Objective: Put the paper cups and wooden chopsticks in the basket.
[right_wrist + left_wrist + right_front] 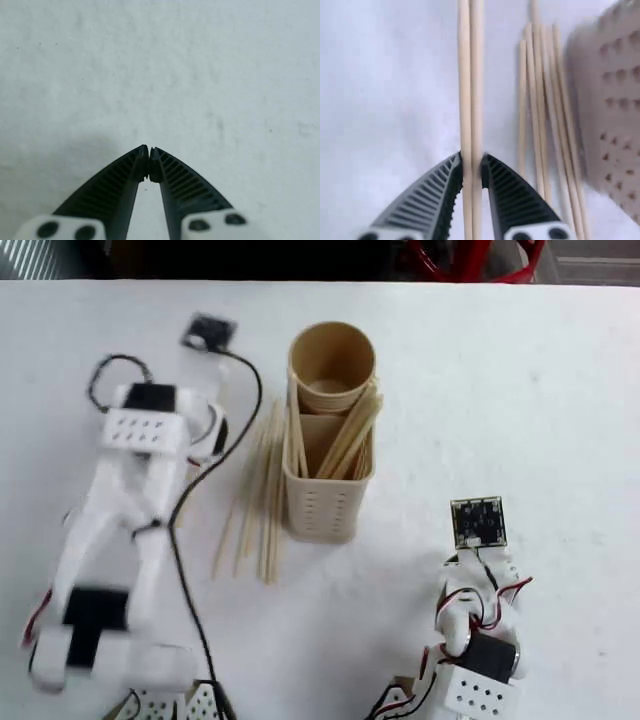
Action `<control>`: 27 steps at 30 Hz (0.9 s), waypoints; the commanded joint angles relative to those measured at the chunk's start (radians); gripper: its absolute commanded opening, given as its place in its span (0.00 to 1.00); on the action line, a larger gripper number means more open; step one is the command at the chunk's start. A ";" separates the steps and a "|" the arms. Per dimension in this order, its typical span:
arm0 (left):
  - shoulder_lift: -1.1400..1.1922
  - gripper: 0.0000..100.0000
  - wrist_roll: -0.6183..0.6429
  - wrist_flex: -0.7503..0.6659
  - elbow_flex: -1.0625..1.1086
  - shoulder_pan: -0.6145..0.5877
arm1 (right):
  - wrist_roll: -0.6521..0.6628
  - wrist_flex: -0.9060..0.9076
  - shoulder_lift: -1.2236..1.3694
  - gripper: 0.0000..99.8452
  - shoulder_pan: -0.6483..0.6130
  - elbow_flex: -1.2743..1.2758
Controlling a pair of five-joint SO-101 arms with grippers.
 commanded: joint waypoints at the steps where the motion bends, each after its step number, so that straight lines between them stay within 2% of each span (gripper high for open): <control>1: -0.268 0.02 0.017 0.026 -0.054 0.044 | 0.002 0.004 -0.004 0.02 0.007 0.009; 5: -0.380 0.02 0.021 0.055 -0.175 0.128 | 0.002 0.004 -0.004 0.02 0.007 0.009; 12: -0.394 0.02 0.020 0.048 -0.396 0.291 | 0.002 0.004 -0.004 0.02 0.007 0.009; 15: -0.394 0.02 0.020 -0.006 -0.446 0.375 | 0.002 0.004 -0.004 0.02 0.007 0.009; 22: -0.392 0.02 0.048 -0.198 -0.382 0.522 | 0.002 0.004 -0.005 0.02 0.007 0.009; 27: -0.394 0.02 0.006 -0.311 -0.279 0.553 | 0.002 0.004 -0.005 0.02 0.007 0.009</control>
